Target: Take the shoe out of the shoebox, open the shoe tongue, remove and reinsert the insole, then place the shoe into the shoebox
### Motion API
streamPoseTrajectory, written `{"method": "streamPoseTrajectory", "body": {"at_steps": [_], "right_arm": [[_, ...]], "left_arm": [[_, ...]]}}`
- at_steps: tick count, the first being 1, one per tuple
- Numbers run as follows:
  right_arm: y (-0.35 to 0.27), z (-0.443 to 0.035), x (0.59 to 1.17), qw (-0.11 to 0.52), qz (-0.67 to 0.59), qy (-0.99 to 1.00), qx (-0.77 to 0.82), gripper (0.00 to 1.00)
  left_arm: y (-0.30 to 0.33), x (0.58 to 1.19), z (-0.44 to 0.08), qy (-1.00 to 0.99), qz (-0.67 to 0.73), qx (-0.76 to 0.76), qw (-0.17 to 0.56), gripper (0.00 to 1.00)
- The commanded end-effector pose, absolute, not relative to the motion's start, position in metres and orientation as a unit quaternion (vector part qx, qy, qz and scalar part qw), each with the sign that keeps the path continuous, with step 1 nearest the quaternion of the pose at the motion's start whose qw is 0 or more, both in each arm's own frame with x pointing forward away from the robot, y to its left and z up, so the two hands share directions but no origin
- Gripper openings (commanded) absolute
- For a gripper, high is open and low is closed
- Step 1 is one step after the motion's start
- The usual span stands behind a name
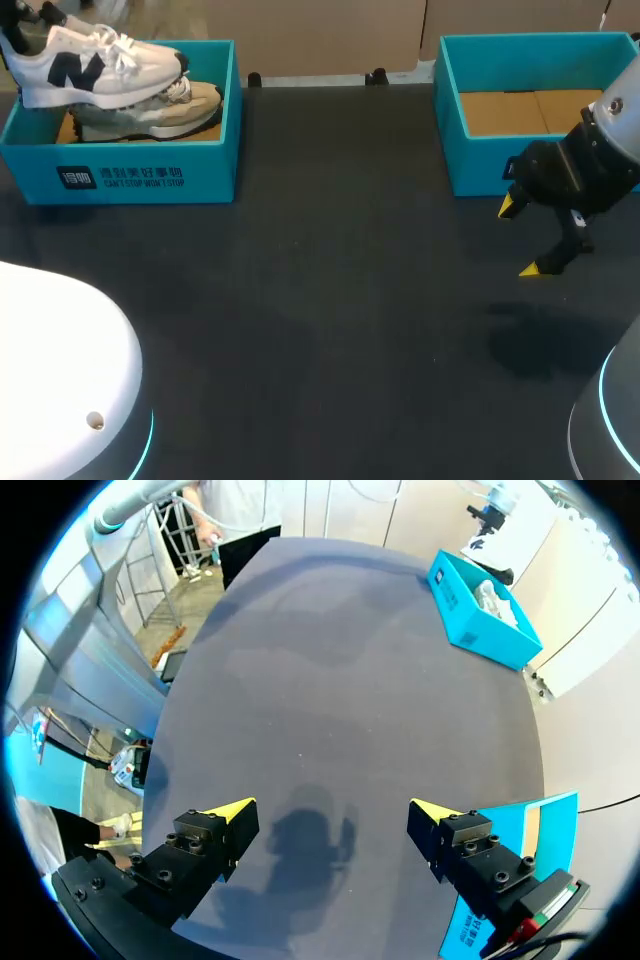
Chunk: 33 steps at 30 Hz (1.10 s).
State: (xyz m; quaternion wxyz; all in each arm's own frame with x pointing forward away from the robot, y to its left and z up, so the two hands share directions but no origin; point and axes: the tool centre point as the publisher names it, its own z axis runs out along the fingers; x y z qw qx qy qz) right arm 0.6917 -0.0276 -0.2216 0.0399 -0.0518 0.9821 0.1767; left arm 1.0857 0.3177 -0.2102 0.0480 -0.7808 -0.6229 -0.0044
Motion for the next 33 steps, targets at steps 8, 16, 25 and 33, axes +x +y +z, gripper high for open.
{"method": "streamPoseTrajectory", "body": {"at_steps": [8,16,25,33], "right_arm": [[-0.027,-0.223,0.693,0.039,0.176,0.982,-0.052,1.0],[-0.027,-0.223,0.693,0.039,0.176,0.982,-0.052,1.0],[-0.027,-0.223,0.693,0.039,0.176,0.982,-0.052,1.0],[-0.027,-0.223,0.693,0.039,0.176,0.982,-0.052,1.0]], "left_arm": [[0.322,1.086,-0.194,-0.626,0.004,-0.779,0.038,0.0],[0.322,1.086,-0.194,-0.626,0.004,-0.779,0.038,0.0],[0.322,1.086,-0.194,-0.626,0.004,-0.779,0.038,0.0],[0.301,1.057,-0.174,-0.637,-0.014,-0.77,0.035,0.0]]}}
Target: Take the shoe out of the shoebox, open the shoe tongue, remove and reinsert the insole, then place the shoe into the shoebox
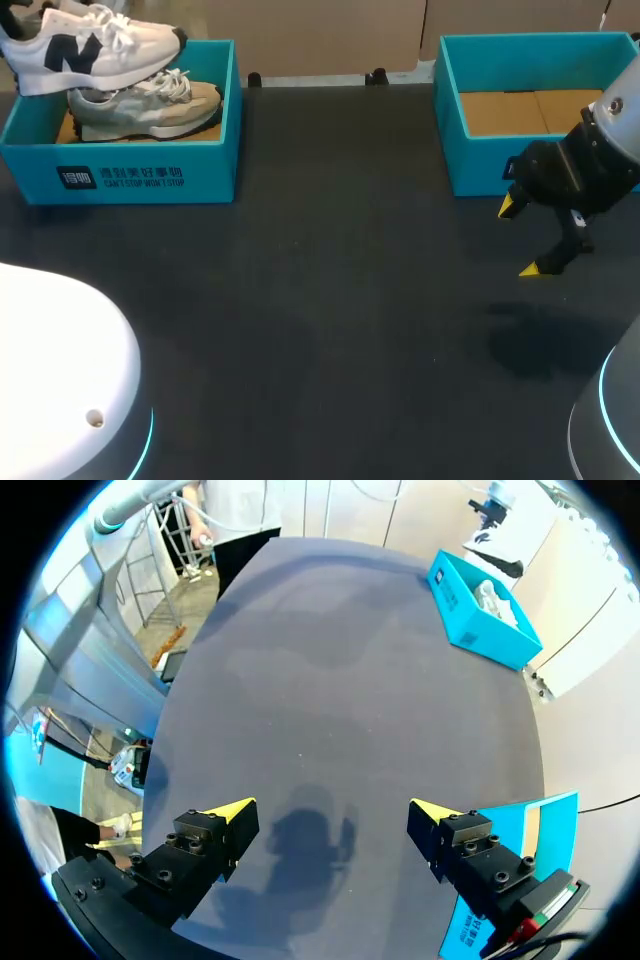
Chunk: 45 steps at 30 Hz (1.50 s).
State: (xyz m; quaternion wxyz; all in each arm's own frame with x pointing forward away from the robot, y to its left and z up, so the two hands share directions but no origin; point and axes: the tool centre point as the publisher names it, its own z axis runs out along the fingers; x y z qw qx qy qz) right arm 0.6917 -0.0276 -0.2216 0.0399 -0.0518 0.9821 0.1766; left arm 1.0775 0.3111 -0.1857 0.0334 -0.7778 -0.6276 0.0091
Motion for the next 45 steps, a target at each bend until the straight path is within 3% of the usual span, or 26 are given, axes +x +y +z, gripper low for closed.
{"method": "streamPoseTrajectory", "body": {"at_steps": [1,21,45], "right_arm": [[-0.027,-0.223,0.693,0.039,0.176,0.982,-0.052,1.0],[-0.027,-0.223,0.693,0.039,0.176,0.982,-0.052,1.0],[-0.027,-0.223,0.693,0.039,0.176,0.982,-0.052,1.0]], "left_arm": [[0.298,1.053,-0.172,-0.637,-0.02,-0.77,0.039,0.0],[0.236,0.98,-0.152,-0.681,-0.038,-0.728,0.063,0.0],[0.109,0.883,-0.143,-0.692,-0.055,-0.716,0.077,0.0]]}}
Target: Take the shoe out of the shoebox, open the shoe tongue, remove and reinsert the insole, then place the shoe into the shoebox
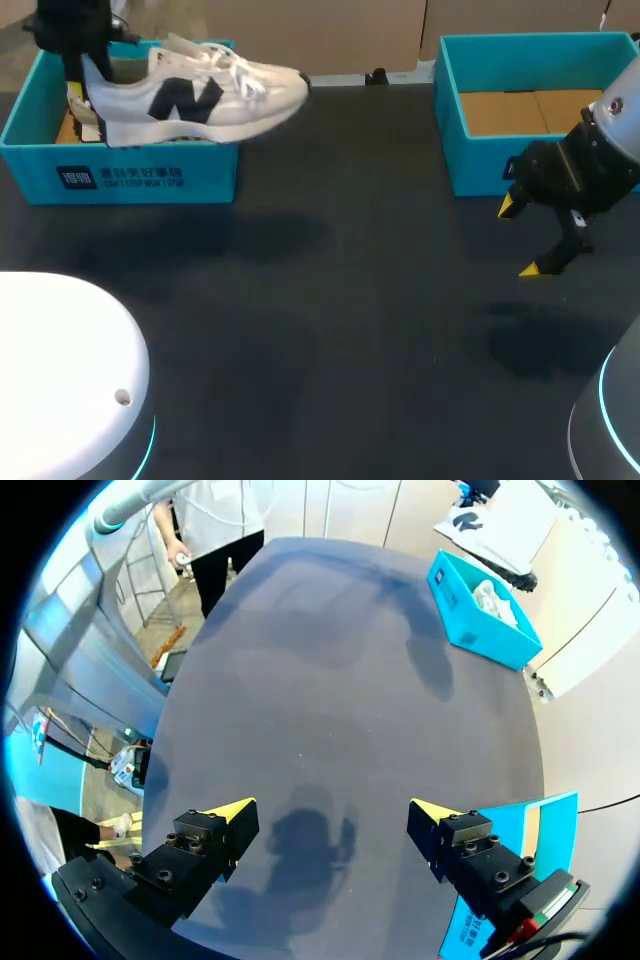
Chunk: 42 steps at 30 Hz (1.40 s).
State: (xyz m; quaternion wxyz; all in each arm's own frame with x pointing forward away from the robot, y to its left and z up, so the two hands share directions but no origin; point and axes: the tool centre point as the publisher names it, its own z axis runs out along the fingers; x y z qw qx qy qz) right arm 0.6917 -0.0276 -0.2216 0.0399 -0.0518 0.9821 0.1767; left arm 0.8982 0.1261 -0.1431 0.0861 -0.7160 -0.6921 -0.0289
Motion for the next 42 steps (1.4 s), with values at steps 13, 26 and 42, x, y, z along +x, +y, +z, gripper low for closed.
{"method": "streamPoseTrajectory", "body": {"at_steps": [13,26,42], "right_arm": [[-0.027,-0.223,0.693,0.039,0.176,0.982,-0.052,1.0],[-0.027,-0.223,0.693,0.039,0.176,0.982,-0.052,1.0],[-0.027,-0.223,0.693,0.039,0.176,0.982,-0.052,1.0]], "left_arm": [[0.058,0.823,-0.158,-0.694,-0.055,-0.713,0.083,0.0],[0.012,0.775,-0.175,-0.69,-0.04,-0.718,0.079,0.0],[-0.036,0.727,-0.195,-0.685,-0.036,-0.723,0.082,0.0]]}}
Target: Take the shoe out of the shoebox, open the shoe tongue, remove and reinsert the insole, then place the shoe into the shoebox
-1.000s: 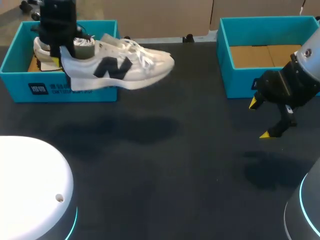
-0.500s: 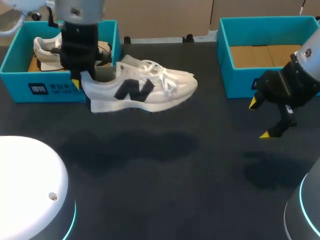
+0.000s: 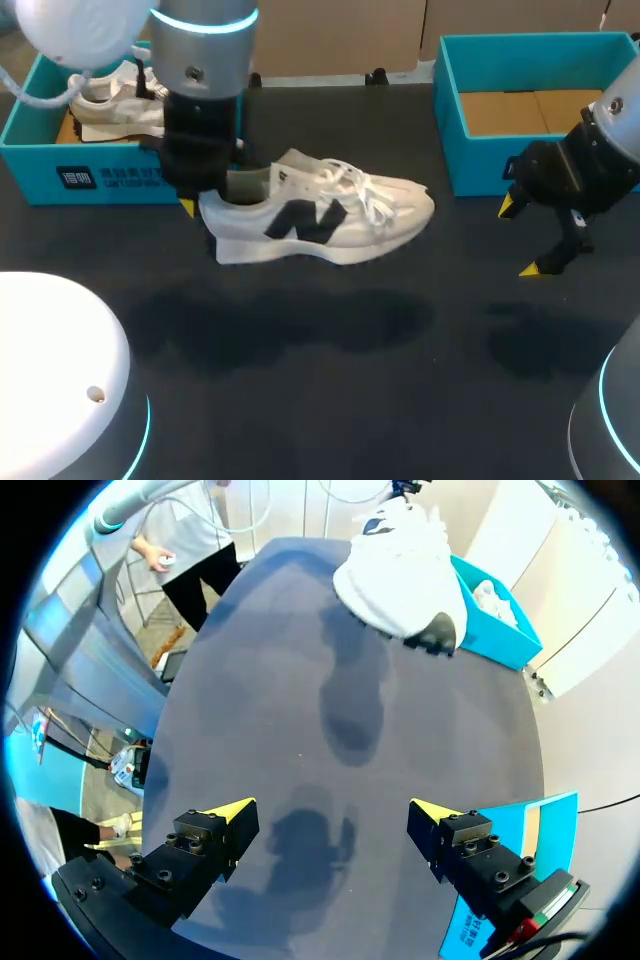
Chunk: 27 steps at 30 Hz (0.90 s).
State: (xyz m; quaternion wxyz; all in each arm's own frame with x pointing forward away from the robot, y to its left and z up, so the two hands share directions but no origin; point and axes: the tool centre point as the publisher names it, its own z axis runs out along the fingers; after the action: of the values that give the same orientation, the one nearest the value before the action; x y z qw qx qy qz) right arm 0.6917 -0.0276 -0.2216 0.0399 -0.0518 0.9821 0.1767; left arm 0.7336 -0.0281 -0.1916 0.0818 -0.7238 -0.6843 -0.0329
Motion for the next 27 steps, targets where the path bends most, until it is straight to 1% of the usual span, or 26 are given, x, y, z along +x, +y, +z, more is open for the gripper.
{"method": "streamPoseTrajectory", "body": {"at_steps": [1,6,27], "right_arm": [[-0.027,-0.223,0.693,0.039,0.176,0.982,-0.052,1.0],[-0.027,-0.223,0.693,0.039,0.176,0.982,-0.052,1.0],[-0.027,-0.223,0.693,0.039,0.176,0.982,-0.052,1.0]], "left_arm": [[-0.038,0.724,-0.196,-0.685,-0.036,-0.723,0.083,0.0],[-0.049,0.712,-0.201,-0.69,-0.042,-0.717,0.09,0.0],[-0.049,0.712,-0.201,-0.69,-0.042,-0.717,0.09,0.0]]}}
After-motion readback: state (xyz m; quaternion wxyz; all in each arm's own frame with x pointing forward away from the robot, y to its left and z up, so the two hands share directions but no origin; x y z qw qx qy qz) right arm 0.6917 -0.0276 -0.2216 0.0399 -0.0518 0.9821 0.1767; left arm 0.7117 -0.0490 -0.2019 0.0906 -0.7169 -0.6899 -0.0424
